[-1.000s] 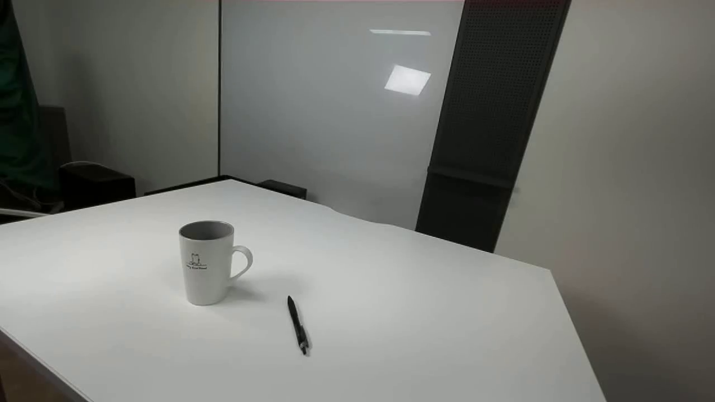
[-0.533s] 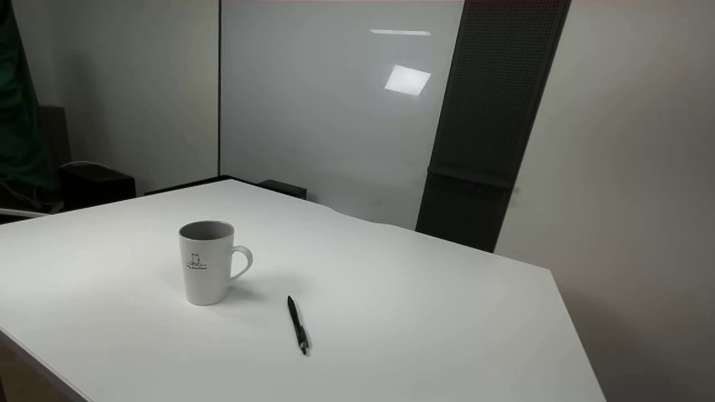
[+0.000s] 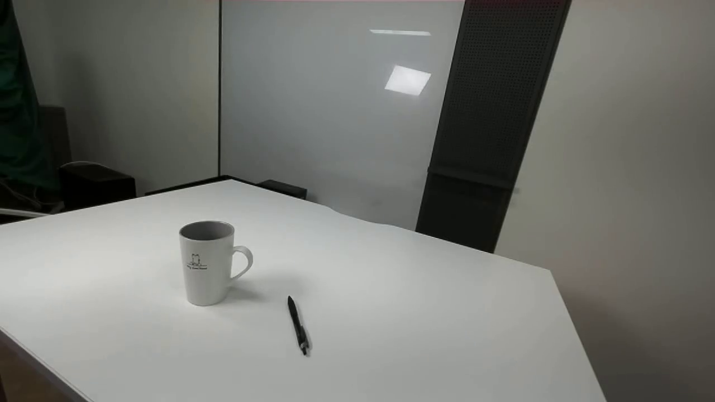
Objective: Put the pen inside the mug cup
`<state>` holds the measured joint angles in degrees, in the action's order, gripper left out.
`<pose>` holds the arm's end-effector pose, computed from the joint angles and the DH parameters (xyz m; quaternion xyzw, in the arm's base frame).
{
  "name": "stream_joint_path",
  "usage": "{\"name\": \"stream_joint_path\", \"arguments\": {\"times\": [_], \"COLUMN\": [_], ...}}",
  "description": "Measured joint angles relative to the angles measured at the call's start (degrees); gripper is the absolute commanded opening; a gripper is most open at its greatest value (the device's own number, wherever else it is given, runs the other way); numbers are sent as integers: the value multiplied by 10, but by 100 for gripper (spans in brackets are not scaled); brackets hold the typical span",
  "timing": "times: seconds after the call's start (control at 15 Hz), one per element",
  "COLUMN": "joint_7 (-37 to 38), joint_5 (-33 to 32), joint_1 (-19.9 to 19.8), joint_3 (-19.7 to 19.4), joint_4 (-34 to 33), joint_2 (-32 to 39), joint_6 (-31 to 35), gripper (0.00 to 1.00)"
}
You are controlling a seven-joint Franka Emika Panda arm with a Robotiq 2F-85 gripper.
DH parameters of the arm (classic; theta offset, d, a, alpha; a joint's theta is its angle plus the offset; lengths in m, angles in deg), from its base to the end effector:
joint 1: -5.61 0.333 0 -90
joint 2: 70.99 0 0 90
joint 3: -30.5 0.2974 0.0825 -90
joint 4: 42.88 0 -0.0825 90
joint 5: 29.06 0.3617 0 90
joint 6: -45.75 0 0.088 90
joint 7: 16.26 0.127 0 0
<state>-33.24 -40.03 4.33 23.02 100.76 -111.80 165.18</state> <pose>0.3546 -0.0718 0.5135 0.9819 0.1148 0.1301 0.0757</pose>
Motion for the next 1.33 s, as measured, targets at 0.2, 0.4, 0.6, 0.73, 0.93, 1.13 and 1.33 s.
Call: {"name": "stream_joint_path", "arguments": {"times": [0.2,0.4,0.6,0.73,0.93,1.13,1.33], "joint_7": [-117,-168,-168,-169,-169,-169,-170], "joint_5": [49,77,77,59,21,-9,-16], "joint_1": [21,29,25,19,14,11,2], "joint_3": [-79,-103,-95,-84,-63,-54,-53], "joint_4": [15,17,17,17,22,29,30], "joint_2": [57,94,87,90,116,174,258], "joint_6": [56,62,62,63,83,141,222], "gripper": [100,100,100,100,100,100,100]}}
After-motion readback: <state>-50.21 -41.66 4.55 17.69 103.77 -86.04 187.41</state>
